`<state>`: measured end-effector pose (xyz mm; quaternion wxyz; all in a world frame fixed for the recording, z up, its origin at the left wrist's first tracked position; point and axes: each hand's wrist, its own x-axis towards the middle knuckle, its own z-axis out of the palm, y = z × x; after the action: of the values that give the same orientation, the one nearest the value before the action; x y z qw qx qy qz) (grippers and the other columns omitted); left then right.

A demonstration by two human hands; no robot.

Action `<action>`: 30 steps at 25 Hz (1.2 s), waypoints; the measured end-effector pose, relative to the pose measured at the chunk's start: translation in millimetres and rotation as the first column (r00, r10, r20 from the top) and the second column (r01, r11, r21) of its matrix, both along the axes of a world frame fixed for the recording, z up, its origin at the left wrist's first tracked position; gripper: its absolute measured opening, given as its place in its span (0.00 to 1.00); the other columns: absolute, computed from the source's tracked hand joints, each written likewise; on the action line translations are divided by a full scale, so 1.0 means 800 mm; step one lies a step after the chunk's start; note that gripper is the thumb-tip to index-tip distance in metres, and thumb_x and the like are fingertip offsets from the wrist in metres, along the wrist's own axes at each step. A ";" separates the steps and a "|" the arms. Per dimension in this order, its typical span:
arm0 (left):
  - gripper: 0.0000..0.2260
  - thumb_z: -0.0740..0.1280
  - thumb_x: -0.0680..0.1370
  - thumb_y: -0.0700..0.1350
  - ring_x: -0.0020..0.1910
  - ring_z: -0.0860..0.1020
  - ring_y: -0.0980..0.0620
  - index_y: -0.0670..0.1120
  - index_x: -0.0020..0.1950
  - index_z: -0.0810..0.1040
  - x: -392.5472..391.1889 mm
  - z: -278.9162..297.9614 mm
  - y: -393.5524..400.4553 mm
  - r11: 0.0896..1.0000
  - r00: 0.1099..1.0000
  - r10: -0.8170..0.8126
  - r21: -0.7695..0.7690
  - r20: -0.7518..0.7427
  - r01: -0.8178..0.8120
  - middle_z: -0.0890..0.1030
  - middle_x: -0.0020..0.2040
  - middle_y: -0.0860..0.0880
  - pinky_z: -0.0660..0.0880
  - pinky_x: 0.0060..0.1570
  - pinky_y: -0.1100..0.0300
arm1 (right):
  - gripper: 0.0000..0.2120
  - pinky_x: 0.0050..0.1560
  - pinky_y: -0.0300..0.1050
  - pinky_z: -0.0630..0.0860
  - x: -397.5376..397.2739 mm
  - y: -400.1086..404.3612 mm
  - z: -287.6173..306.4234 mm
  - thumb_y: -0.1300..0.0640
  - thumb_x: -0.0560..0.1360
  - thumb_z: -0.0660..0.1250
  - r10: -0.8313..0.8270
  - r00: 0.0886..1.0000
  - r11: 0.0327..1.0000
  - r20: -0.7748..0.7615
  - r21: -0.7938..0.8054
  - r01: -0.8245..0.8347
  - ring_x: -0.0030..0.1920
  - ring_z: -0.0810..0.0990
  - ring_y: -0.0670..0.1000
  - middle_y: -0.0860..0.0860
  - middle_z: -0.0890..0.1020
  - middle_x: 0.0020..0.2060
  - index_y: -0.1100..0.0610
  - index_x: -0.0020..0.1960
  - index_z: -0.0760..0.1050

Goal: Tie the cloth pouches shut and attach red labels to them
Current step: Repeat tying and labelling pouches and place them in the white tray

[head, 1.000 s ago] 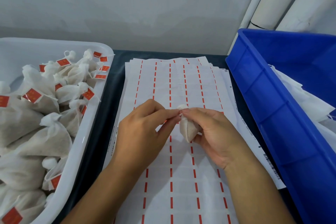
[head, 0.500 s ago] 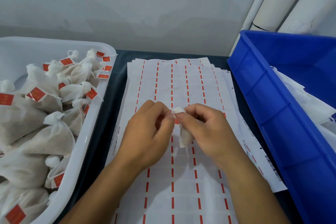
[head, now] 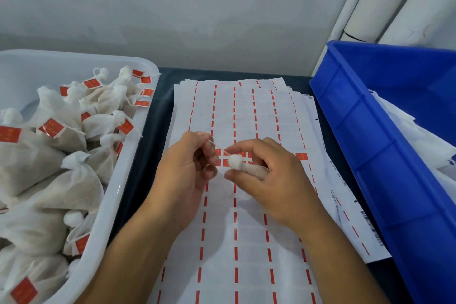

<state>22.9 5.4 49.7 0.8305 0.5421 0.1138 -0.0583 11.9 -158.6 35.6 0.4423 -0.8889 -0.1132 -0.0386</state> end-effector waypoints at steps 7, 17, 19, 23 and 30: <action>0.21 0.62 0.79 0.41 0.30 0.74 0.55 0.54 0.27 0.79 0.002 -0.003 -0.006 0.993 0.995 0.083 0.092 -0.052 -0.078 0.75 0.32 0.51 0.75 0.32 0.64 | 0.08 0.39 0.26 0.69 0.004 -0.004 -0.002 0.35 0.73 0.70 -0.078 0.997 0.996 -0.022 -0.037 0.077 0.52 0.75 0.35 0.35 0.77 0.45 0.35 0.47 0.75; 0.05 0.65 0.81 0.59 0.44 0.82 0.59 0.60 0.53 0.73 0.012 -0.028 0.014 0.570 0.994 0.056 0.814 0.093 -0.108 0.81 0.49 0.61 0.76 0.35 0.70 | 0.08 0.34 0.24 0.72 0.018 -0.023 -0.012 0.41 0.75 0.72 -0.362 0.932 0.931 -0.027 0.046 0.363 0.46 0.79 0.36 0.39 0.81 0.43 0.44 0.47 0.78; 0.18 0.68 0.78 0.61 0.55 0.80 0.55 0.63 0.65 0.67 0.011 -0.042 0.025 0.193 0.994 -0.013 0.975 0.111 -0.106 0.75 0.62 0.57 0.79 0.47 0.61 | 0.10 0.34 0.28 0.71 0.025 -0.032 -0.013 0.40 0.77 0.70 -0.451 0.893 0.893 -0.003 0.012 0.451 0.42 0.81 0.43 0.41 0.81 0.43 0.46 0.49 0.78; 0.31 0.67 0.76 0.66 0.67 0.75 0.46 0.59 0.75 0.61 0.011 -0.054 0.038 -0.024 0.999 -0.028 0.999 -0.034 0.034 0.71 0.72 0.51 0.76 0.63 0.47 | 0.13 0.46 0.39 0.78 0.039 -0.041 -0.013 0.40 0.78 0.68 -0.509 0.860 0.860 0.023 -0.026 0.510 0.45 0.82 0.46 0.45 0.83 0.48 0.48 0.55 0.78; 0.31 0.71 0.76 0.63 0.60 0.79 0.50 0.59 0.74 0.63 0.011 -0.044 0.038 0.055 0.998 -0.064 0.998 -0.019 0.022 0.77 0.66 0.54 0.80 0.57 0.50 | 0.13 0.46 0.37 0.78 0.047 -0.042 -0.020 0.39 0.78 0.70 -0.502 0.864 0.865 -0.041 -0.028 0.501 0.44 0.83 0.44 0.42 0.84 0.49 0.46 0.56 0.80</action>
<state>31.7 35.8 14.3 0.2309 0.9682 0.0938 0.0194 49.7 -192.5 19.7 0.4121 -0.8922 0.1314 -0.1304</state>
